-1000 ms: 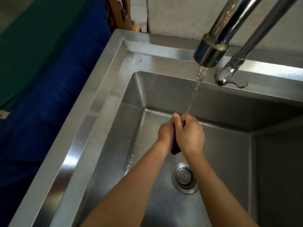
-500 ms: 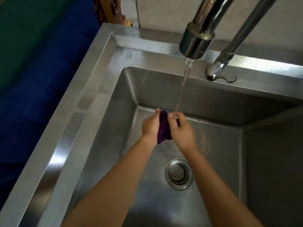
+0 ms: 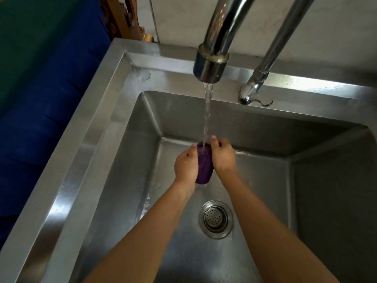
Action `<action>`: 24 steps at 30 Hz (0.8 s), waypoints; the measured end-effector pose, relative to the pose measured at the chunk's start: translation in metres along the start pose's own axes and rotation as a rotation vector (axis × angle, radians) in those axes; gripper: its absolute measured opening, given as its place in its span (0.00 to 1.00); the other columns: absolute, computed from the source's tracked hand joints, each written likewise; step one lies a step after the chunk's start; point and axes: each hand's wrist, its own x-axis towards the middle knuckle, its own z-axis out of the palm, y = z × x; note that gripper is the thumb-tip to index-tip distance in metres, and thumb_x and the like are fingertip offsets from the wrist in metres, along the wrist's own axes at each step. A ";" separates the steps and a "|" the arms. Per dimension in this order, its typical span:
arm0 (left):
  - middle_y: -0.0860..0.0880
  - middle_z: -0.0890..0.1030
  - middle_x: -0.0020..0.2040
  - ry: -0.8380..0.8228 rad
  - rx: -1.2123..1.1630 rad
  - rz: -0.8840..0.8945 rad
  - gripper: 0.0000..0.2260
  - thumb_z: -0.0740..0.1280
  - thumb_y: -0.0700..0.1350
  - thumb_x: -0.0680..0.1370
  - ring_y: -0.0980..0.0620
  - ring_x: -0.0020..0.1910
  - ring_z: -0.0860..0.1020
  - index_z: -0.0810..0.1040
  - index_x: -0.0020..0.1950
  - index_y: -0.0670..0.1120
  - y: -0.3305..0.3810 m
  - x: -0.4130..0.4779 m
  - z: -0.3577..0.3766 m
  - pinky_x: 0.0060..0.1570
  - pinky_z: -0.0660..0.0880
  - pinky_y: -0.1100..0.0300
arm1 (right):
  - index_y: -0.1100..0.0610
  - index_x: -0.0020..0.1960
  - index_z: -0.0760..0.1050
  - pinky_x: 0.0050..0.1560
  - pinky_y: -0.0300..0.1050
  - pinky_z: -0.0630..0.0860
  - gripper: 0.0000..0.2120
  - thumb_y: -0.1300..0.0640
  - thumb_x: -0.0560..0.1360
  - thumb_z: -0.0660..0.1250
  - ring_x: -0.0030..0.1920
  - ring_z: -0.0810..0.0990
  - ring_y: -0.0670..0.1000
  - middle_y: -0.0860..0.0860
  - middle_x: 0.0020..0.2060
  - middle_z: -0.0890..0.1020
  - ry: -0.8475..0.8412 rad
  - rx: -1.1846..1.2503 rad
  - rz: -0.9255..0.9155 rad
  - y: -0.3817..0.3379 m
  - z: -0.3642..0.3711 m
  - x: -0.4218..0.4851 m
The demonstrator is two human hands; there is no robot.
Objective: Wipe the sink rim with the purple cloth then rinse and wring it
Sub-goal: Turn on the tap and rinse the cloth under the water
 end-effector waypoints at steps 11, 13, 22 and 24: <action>0.47 0.85 0.39 -0.521 -0.431 -0.277 0.25 0.59 0.66 0.74 0.51 0.41 0.83 0.84 0.38 0.47 0.015 0.007 -0.022 0.46 0.76 0.56 | 0.55 0.53 0.77 0.55 0.45 0.69 0.17 0.51 0.79 0.51 0.49 0.74 0.48 0.47 0.46 0.77 -0.179 0.170 -0.338 -0.013 0.001 -0.053; 0.46 0.84 0.44 -0.562 -0.455 -0.292 0.20 0.64 0.61 0.73 0.51 0.46 0.83 0.83 0.43 0.46 0.015 0.002 -0.020 0.49 0.76 0.56 | 0.53 0.54 0.74 0.59 0.47 0.63 0.20 0.45 0.76 0.48 0.54 0.68 0.49 0.46 0.51 0.74 -0.095 -0.048 -0.347 -0.009 0.002 -0.045; 0.46 0.81 0.38 -0.219 -0.316 -0.058 0.07 0.73 0.49 0.69 0.47 0.38 0.80 0.79 0.40 0.46 0.029 -0.004 -0.003 0.44 0.78 0.53 | 0.53 0.63 0.71 0.55 0.60 0.78 0.29 0.33 0.74 0.52 0.57 0.79 0.54 0.54 0.58 0.79 -0.354 0.646 0.252 -0.006 -0.012 -0.046; 0.48 0.81 0.35 -0.178 -0.245 0.078 0.04 0.71 0.46 0.72 0.50 0.37 0.80 0.79 0.38 0.48 0.033 -0.012 0.000 0.41 0.78 0.57 | 0.49 0.65 0.68 0.55 0.57 0.78 0.23 0.37 0.77 0.53 0.58 0.78 0.52 0.52 0.59 0.78 -0.328 0.667 0.213 -0.010 -0.012 -0.052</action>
